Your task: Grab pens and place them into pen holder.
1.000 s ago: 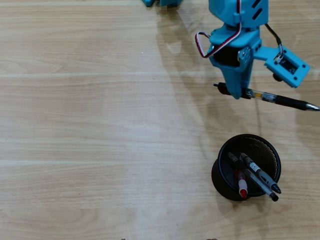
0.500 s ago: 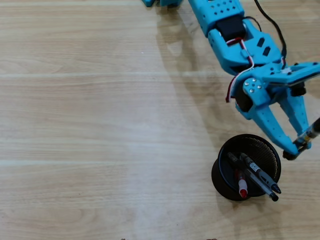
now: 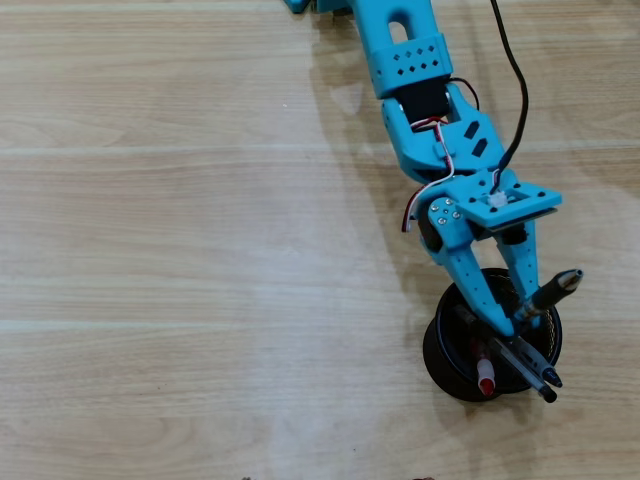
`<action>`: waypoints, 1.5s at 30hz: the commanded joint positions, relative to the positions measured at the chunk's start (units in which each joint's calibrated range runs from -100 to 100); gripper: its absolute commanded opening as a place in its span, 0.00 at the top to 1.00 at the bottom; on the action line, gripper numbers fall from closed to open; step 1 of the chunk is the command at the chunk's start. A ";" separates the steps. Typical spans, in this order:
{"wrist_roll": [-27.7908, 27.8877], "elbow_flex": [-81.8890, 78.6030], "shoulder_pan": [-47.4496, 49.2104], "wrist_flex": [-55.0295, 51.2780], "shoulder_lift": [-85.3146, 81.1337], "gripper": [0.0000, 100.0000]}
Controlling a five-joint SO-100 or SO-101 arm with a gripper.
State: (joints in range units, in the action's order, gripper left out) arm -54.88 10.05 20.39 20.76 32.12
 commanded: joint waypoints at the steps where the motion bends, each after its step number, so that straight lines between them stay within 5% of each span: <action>1: -0.22 0.50 -0.31 4.47 -0.25 0.92; 8: 2.08 -2.22 -0.87 12.72 -1.01 0.90; 13: 9.35 -5.11 -0.23 9.71 -7.94 0.94; 22: 29.84 -48.84 2.68 -41.08 -58.75 0.95; 31: 37.16 -108.33 -1.76 -60.85 -116.48 0.83; 35: 37.57 -108.87 -3.05 -79.25 -132.12 0.85; 39: 37.99 -103.44 -7.40 -94.89 -130.09 0.85; 45: 39.30 -103.89 -5.87 -95.49 -131.70 0.85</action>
State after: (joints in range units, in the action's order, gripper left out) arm -16.12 -95.13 13.97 -71.32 -99.15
